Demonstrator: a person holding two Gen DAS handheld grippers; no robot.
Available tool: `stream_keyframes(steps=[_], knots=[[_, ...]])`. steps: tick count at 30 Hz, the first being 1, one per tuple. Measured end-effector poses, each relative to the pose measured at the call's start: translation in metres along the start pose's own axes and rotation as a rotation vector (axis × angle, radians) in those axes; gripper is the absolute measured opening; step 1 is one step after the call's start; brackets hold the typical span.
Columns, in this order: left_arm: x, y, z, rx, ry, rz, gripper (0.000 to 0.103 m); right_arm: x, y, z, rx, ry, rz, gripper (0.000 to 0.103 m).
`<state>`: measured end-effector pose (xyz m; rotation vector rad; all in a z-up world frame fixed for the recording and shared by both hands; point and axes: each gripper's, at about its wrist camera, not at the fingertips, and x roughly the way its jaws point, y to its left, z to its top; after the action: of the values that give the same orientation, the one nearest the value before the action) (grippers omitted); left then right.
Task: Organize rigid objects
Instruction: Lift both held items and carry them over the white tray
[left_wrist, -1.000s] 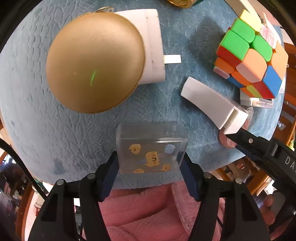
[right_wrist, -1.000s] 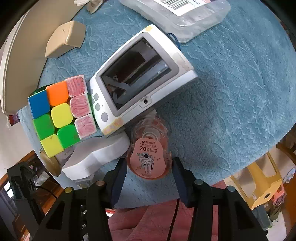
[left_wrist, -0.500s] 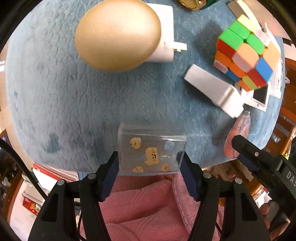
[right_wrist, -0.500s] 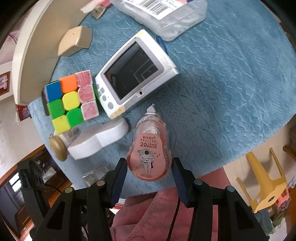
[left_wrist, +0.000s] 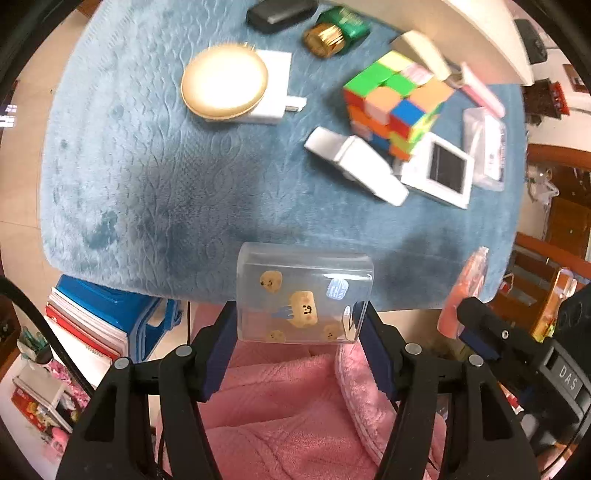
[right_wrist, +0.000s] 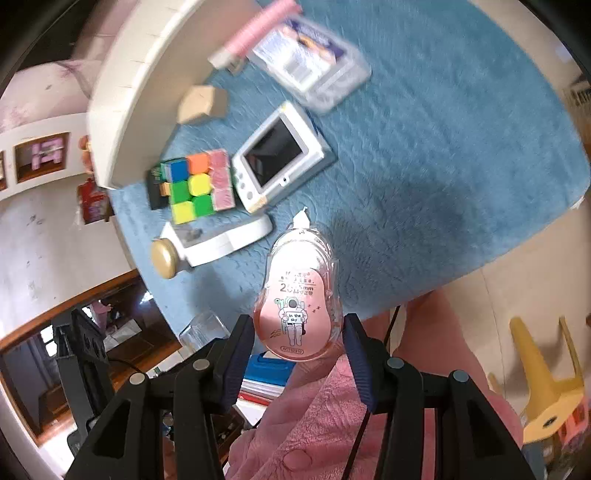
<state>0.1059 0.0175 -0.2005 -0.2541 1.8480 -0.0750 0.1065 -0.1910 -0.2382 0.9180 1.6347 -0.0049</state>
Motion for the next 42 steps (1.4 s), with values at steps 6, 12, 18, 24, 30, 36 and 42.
stream_keyframes(steps=[6, 12, 18, 24, 30, 36, 42], knots=[[-0.019, 0.006, -0.023, 0.005, -0.101, -0.038, 0.066, -0.036, -0.002, -0.018, -0.044, -0.09, 0.055, 0.05], [-0.049, 0.016, -0.039, 0.051, -0.251, -0.012, 0.066, -0.076, -0.002, -0.028, -0.096, -0.178, 0.103, 0.05], [-0.091, 0.0, -0.034, 0.077, -0.386, 0.001, 0.066, -0.109, 0.007, -0.03, -0.17, -0.266, 0.142, 0.05], [-0.131, -0.036, -0.032, 0.121, -0.5, 0.037, 0.066, -0.145, 0.023, -0.025, -0.257, -0.361, 0.152, 0.05], [-0.17, -0.055, -0.02, 0.159, -0.603, 0.053, 0.066, -0.17, 0.046, -0.013, -0.325, -0.438, 0.166, 0.05], [-0.195, -0.068, -0.004, 0.184, -0.721, 0.093, 0.066, -0.185, 0.078, 0.001, -0.416, -0.528, 0.144, 0.05], [-0.209, -0.077, 0.018, 0.217, -0.852, 0.14, 0.066, -0.188, 0.108, 0.018, -0.513, -0.657, 0.133, 0.05]])
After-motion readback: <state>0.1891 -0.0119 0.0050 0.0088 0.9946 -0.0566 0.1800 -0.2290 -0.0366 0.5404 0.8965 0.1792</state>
